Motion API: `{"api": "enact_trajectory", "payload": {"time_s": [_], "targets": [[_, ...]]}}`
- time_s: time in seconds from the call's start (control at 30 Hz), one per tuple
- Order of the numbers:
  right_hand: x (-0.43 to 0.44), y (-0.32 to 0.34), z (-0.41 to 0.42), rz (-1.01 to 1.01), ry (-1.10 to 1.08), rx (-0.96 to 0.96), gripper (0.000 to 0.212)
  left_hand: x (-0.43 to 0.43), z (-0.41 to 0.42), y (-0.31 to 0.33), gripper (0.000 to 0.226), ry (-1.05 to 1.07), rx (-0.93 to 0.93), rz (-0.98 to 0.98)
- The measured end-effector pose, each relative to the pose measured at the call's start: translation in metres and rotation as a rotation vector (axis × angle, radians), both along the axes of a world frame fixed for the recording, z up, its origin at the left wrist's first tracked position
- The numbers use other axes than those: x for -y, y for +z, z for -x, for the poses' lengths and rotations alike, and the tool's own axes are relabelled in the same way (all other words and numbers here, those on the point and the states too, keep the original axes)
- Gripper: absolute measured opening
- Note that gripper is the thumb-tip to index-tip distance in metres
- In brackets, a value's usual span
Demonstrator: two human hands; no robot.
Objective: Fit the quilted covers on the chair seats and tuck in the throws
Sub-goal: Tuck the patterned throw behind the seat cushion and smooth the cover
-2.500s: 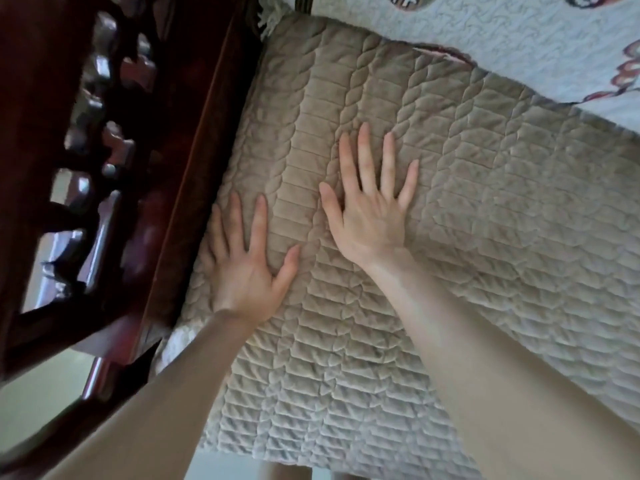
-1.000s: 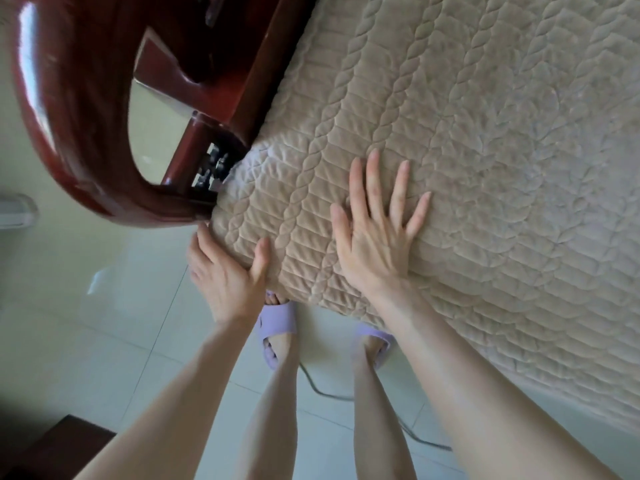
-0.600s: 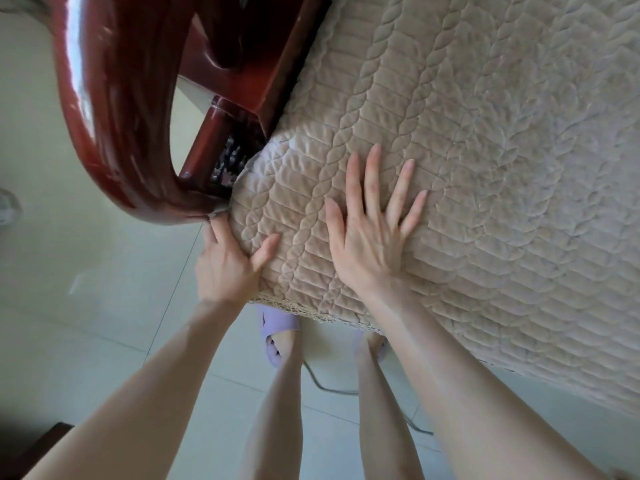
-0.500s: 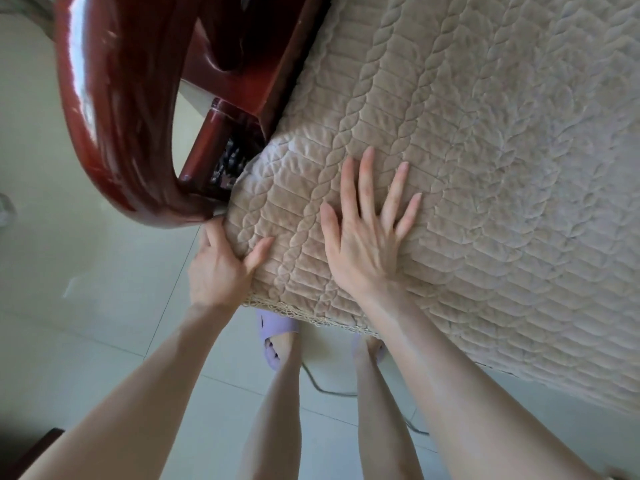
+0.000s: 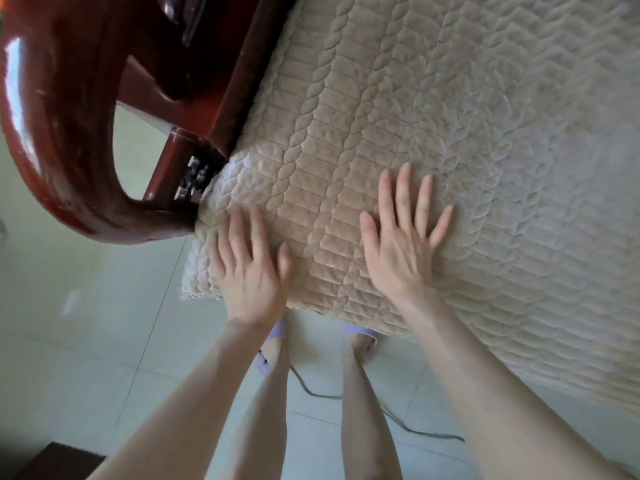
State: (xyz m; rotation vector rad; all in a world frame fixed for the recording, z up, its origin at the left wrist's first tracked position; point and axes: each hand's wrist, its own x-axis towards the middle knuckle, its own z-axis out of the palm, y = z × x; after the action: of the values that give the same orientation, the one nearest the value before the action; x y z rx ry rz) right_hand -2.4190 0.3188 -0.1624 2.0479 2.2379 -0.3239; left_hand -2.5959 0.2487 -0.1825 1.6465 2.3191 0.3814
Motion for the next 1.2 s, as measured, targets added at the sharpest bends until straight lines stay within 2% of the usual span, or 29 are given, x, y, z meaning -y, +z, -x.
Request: {"api": "enact_trajectory", "payload": {"time_s": [0.1, 0.23, 0.37, 0.5, 0.63, 0.77, 0.9, 1.1, 1.2], "targets": [[-0.005, -0.003, -0.037, 0.001, 0.014, 0.036, 0.063, -0.040, -0.028, 0.003, 0.061, -0.264, -0.007, 0.029], [0.012, -0.005, -0.055, 0.008, 0.015, 0.017, 0.064, -0.062, -0.050, 0.005, 0.065, -0.286, -0.046, 0.127], [-0.007, 0.001, -0.085, 0.072, -0.151, -0.014, 0.065, -0.085, -0.080, 0.011, 0.065, -0.541, -0.155, 0.179], [-0.029, 0.002, -0.118, 0.124, -0.085, 0.014, 0.069, -0.105, -0.106, 0.011, 0.065, -0.432, -0.197, 0.235], [-0.037, 0.005, -0.138, 0.124, -0.145, -0.002, 0.066, -0.117, -0.135, 0.018, 0.064, -0.501, -0.213, 0.258], [-0.047, 0.005, -0.187, 0.170, -0.203, 0.017, 0.068, -0.132, -0.154, 0.019, 0.064, -0.429, -0.192, 0.270], [-0.059, 0.007, -0.211, 0.168, -0.206, -0.006, 0.069, -0.147, -0.181, 0.021, 0.067, -0.628, -0.222, 0.259], [-0.107, 0.009, -0.287, 0.201, -0.293, -0.046, 0.062, -0.192, -0.233, 0.018, 0.066, -0.641, -0.239, 0.241], [-0.125, 0.006, -0.301, 0.184, -0.226, -0.067, 0.065, -0.212, -0.260, 0.016, 0.068, -0.719, -0.245, 0.223]]}}
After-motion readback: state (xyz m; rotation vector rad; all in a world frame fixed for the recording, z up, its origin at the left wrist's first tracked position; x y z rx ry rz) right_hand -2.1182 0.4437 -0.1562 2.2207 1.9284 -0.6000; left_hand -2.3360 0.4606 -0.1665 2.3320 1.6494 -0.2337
